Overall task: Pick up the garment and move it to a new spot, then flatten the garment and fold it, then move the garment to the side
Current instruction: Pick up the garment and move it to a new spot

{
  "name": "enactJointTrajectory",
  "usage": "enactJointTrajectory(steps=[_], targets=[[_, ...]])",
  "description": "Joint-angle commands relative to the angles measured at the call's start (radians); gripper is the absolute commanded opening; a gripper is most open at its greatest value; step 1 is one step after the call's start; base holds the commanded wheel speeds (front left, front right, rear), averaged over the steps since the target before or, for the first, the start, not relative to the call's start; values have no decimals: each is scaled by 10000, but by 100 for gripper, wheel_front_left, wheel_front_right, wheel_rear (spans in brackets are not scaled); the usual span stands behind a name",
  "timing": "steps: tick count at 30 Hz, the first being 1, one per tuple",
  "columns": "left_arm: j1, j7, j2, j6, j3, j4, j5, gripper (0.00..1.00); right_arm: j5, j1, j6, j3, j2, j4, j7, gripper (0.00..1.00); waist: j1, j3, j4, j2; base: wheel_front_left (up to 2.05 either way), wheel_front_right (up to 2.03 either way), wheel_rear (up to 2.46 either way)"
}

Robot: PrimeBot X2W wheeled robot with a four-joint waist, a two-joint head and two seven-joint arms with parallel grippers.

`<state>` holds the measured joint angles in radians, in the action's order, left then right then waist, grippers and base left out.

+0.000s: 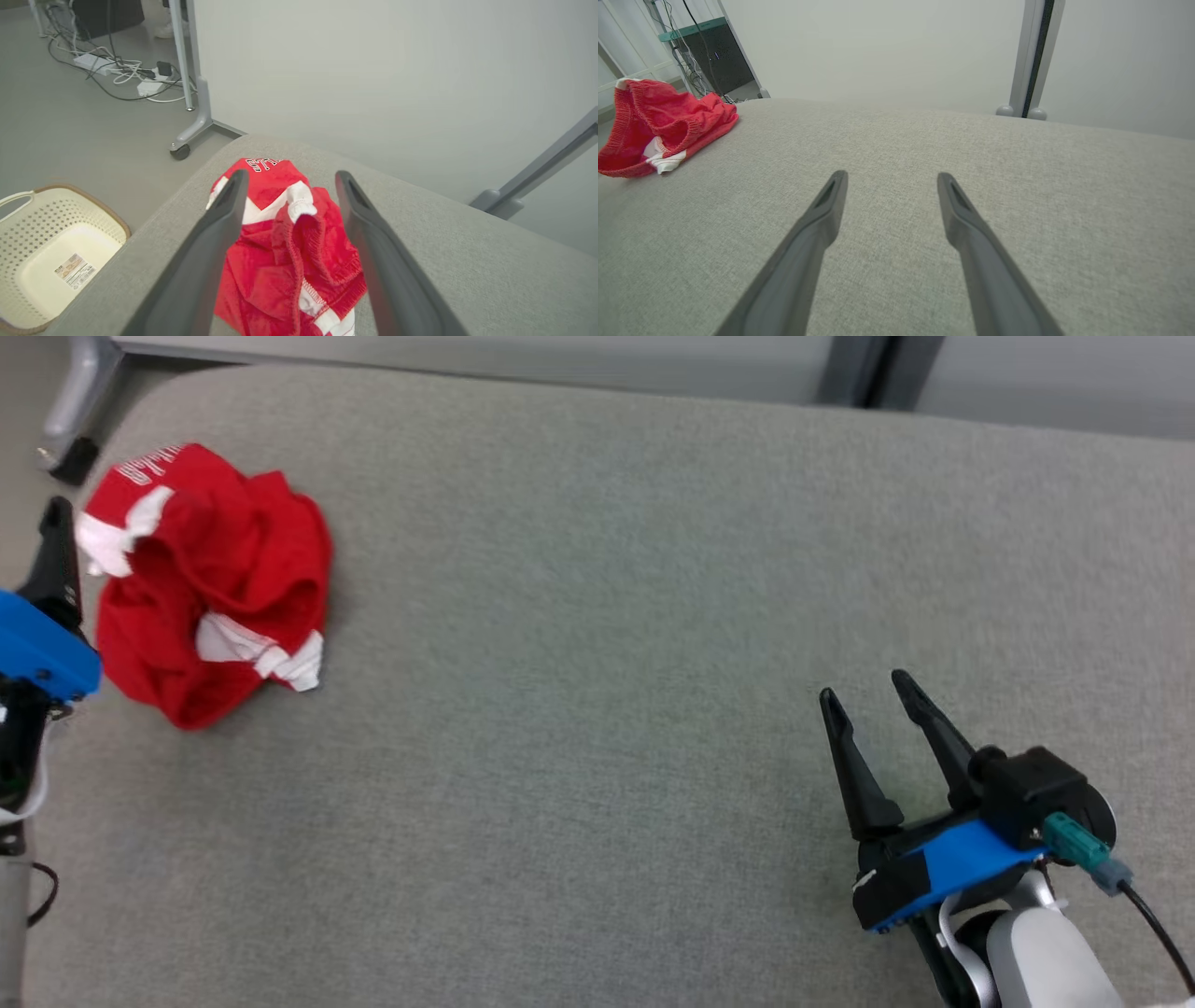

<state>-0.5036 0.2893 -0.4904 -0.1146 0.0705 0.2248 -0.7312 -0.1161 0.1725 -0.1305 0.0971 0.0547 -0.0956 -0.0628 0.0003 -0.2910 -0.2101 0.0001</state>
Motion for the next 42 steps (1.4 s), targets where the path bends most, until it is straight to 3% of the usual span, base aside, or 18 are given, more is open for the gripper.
enactJointTrajectory(steps=[1,9,16,17,18,19,26,30,36,42], targets=[[-506,338,-194,-41,-192,437,-217,100,-8,309,-6,152,139,141,28,100,-3,-461,251,-1,0,0,0],[-1083,1870,-726,-279,-421,1649,-807,100,31,918,-6,434,320,548,57,100,-3,-1732,1264,-1,0,0,0],[-560,3936,-973,-1309,-48,2560,-911,100,-126,1078,-6,482,312,603,-95,100,-3,-2099,1922,-1,0,0,0],[-480,4011,-921,-1386,-20,2537,-913,76,-130,1065,-6,465,292,562,-118,100,-3,-2052,1982,-1,0,0,0],[-437,3940,-909,-1468,-49,2366,-884,16,-153,1028,-6,431,275,533,-150,100,-3,-1993,2018,-1,0,0,0],[-375,3968,-1003,-1497,-32,2210,-821,0,-186,980,-6,406,259,488,-193,100,-3,-1903,2049,-1,0,0,0],[-741,3392,-1707,-1157,-65,1300,-393,0,-292,725,-6,298,149,93,-464,100,-3,-890,2035,-1,0,0,0],[-1231,3134,-2210,-645,-18,972,-173,0,-389,554,-6,318,72,-172,-542,100,-3,-81,1982,-1,0,0,0],[-2442,3248,-2068,6,451,172,-140,0,-536,195,-6,340,-3,-472,-634,100,-3,1101,1936,-1,0,0,0],[-3388,3721,-1459,121,1199,-1207,-154,0,-679,-106,-6,309,-35,-581,-642,100,-3,1976,2186,-1,0,0,0]])
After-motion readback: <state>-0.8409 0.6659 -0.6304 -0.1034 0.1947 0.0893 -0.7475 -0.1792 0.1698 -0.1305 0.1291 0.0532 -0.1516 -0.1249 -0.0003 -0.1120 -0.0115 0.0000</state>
